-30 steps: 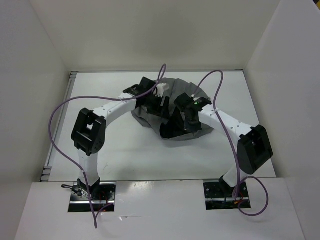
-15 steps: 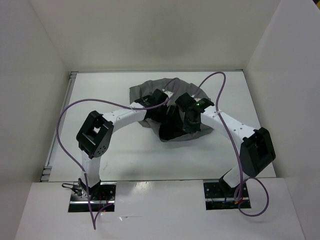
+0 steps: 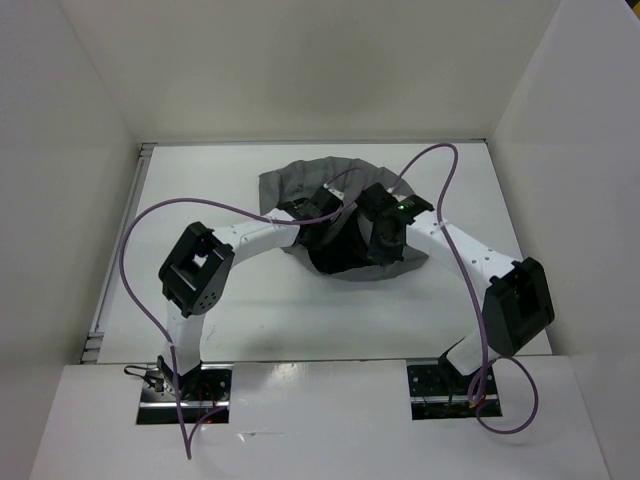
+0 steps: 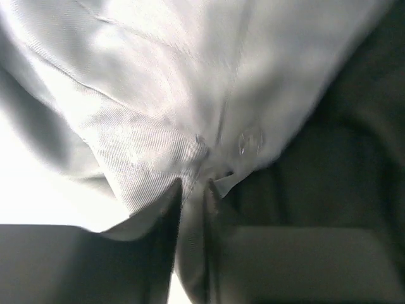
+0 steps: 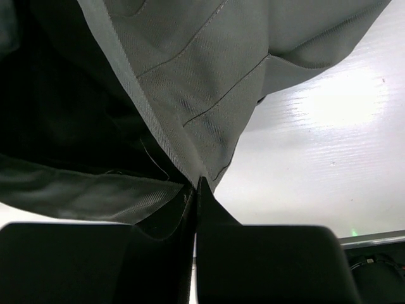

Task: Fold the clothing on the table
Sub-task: Flatten the skirt out

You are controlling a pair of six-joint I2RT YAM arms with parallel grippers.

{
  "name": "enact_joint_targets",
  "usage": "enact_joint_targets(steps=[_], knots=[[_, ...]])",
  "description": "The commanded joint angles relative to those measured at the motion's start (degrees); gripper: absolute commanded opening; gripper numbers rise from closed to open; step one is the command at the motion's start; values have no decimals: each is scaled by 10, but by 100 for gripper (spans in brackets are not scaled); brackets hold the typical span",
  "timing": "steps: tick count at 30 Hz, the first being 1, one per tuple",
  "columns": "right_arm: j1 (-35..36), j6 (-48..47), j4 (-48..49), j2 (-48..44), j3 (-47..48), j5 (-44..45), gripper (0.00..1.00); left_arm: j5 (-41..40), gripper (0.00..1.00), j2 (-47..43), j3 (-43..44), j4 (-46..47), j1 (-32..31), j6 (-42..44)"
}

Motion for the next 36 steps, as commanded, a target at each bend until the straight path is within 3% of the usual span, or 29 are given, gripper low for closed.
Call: enact_joint_targets(steps=[1, 3, 8, 11, 14, 19, 27, 29, 30, 34, 36], knots=[[-5, -3, 17, -23, -3, 2, 0, -133, 16, -3, 14, -28, 1, 13], [-11, -8, 17, -23, -3, 2, 0, -188, 0, 3, 14, -43, 1, 4], [-21, -20, 17, -23, 2, 2, 0, -326, 0, -13, 20, -87, 9, -71], [-26, -25, 17, -23, 2, 2, 0, -332, 8, -29, 20, -110, 35, -117], [-32, -25, 17, -23, -3, 7, 0, -327, 10, -51, 7, -117, 61, -136], [-38, -31, 17, -18, -8, 7, 0, -262, 15, -122, -14, -109, 83, -123], [-38, -31, 28, -12, -8, 2, 0, -28, 17, -246, -32, -43, 110, -43], [-38, -36, 34, -12, -8, -5, 0, 22, 25, -247, -37, -31, 110, -6], [-38, -36, 34, -6, -8, -5, 0, 65, 44, -232, -37, -31, 110, 26], [-38, -36, 34, -6, -3, -10, 0, 78, 83, -179, -23, -31, 79, 53], [-38, -36, 34, -6, -3, -16, 0, 78, 88, -157, -23, -14, 79, 40]])
